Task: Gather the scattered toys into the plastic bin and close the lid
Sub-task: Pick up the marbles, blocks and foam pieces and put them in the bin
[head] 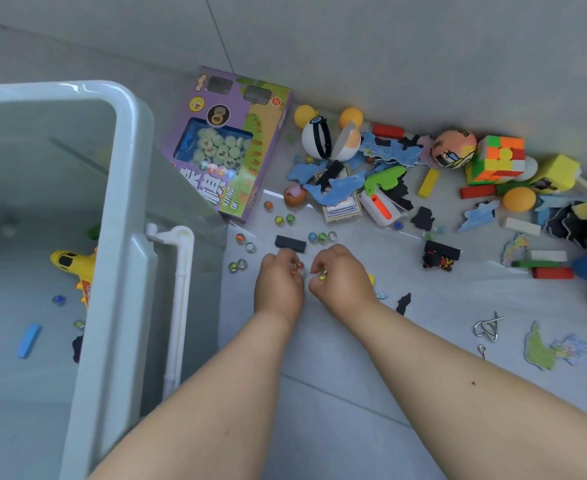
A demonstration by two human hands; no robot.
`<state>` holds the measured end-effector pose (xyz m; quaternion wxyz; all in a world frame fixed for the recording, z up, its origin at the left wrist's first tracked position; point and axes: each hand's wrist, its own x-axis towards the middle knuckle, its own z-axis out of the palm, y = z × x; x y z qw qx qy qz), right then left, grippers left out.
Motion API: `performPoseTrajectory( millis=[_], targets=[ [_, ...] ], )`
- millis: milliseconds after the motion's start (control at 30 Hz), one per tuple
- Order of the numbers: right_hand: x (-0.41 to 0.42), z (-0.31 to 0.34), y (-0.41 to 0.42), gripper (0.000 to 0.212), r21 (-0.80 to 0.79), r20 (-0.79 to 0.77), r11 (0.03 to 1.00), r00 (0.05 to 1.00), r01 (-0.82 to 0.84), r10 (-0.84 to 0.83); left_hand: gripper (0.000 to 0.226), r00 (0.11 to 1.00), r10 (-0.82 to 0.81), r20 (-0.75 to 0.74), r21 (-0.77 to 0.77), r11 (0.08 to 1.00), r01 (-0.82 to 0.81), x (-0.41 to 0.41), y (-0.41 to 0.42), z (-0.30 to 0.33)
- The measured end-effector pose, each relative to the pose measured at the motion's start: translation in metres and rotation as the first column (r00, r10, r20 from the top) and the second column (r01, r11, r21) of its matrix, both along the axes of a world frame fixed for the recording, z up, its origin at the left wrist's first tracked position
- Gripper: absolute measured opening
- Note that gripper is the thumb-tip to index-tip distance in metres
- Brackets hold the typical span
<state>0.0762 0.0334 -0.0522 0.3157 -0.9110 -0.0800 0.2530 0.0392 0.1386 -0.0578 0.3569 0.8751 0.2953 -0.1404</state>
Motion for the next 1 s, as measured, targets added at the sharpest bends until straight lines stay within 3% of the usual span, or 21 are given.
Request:
performPoseTrajectory(
  millis=[33, 67, 100, 133, 167, 200, 233, 300, 400, 533, 667, 767, 1000],
  targets=[
    [0.000, 0.002, -0.001, 0.014, 0.066, 0.017, 0.995, 0.997, 0.074, -0.076, 0.016, 0.987, 0.157, 0.016, -0.139, 0.978, -0.154, -0.002, -0.003, 0.003],
    [-0.001, 0.006, -0.001, 0.013, 0.134, 0.039, 0.981, 0.989, 0.137, -0.143, 0.018, 0.939, 0.345, -0.008, -0.360, 0.875, -0.325, -0.005, -0.006, 0.008],
    [-0.003, 0.010, 0.000, 0.012, 0.206, 0.061, 0.963, 0.980, 0.175, -0.191, 0.020, 0.861, 0.503, -0.076, -0.590, 0.674, -0.446, -0.008, -0.010, 0.013],
    [-0.006, 0.015, 0.002, 0.011, 0.283, 0.091, 0.942, 0.973, 0.178, -0.212, 0.021, 0.776, 0.604, -0.181, -0.761, 0.414, -0.499, -0.011, -0.014, 0.018],
    [-0.011, 0.020, 0.004, 0.010, 0.353, 0.133, 0.925, 0.970, 0.145, -0.202, 0.025, 0.705, 0.645, -0.294, -0.848, 0.164, -0.504, -0.013, -0.017, 0.022],
    [-0.017, 0.024, 0.006, 0.011, 0.401, 0.174, 0.913, 0.971, 0.081, -0.162, 0.031, 0.653, 0.651, -0.387, -0.867, -0.018, -0.497, -0.014, -0.016, 0.025],
    [-0.023, 0.027, 0.008, 0.012, 0.422, 0.211, 0.906, 0.973, -0.009, -0.089, 0.035, 0.615, 0.646, -0.453, -0.855, -0.121, -0.504, -0.015, -0.014, 0.026],
    [-0.032, 0.029, 0.010, 0.014, 0.379, 0.287, 0.902, 0.953, -0.207, 0.098, 0.044, 0.563, 0.638, -0.525, -0.821, -0.206, -0.532, -0.014, -0.008, 0.028],
    [-0.031, 0.032, 0.008, 0.021, 0.277, 0.360, 0.924, 0.920, -0.264, 0.155, 0.047, 0.568, 0.603, -0.561, -0.801, -0.221, -0.557, -0.009, -0.003, 0.028],
    [0.004, 0.019, 0.001, 0.023, 0.072, 0.443, 0.997, 0.896, -0.010, -0.023, 0.044, 0.543, 0.631, -0.554, -0.743, -0.080, -0.665, -0.006, 0.001, 0.020],
    [0.034, -0.002, -0.008, 0.041, -0.267, 0.250, 0.943, 0.931, -0.198, 0.266, 0.047, 0.554, 0.631, -0.543, -0.704, 0.018, -0.710, -0.007, 0.008, 0.019],
    [0.038, -0.006, -0.006, 0.044, -0.308, 0.250, 0.905, 0.893, -0.292, 0.373, 0.045, 0.580, 0.612, -0.539, -0.694, 0.068, -0.717, -0.007, 0.016, 0.018],
    [0.050, -0.005, 0.012, 0.033, -0.297, 0.163, 0.877, 0.885, -0.378, 0.437, 0.040, 0.567, 0.623, -0.539, -0.646, 0.127, -0.753, -0.009, 0.038, 0.015]
  ],
)
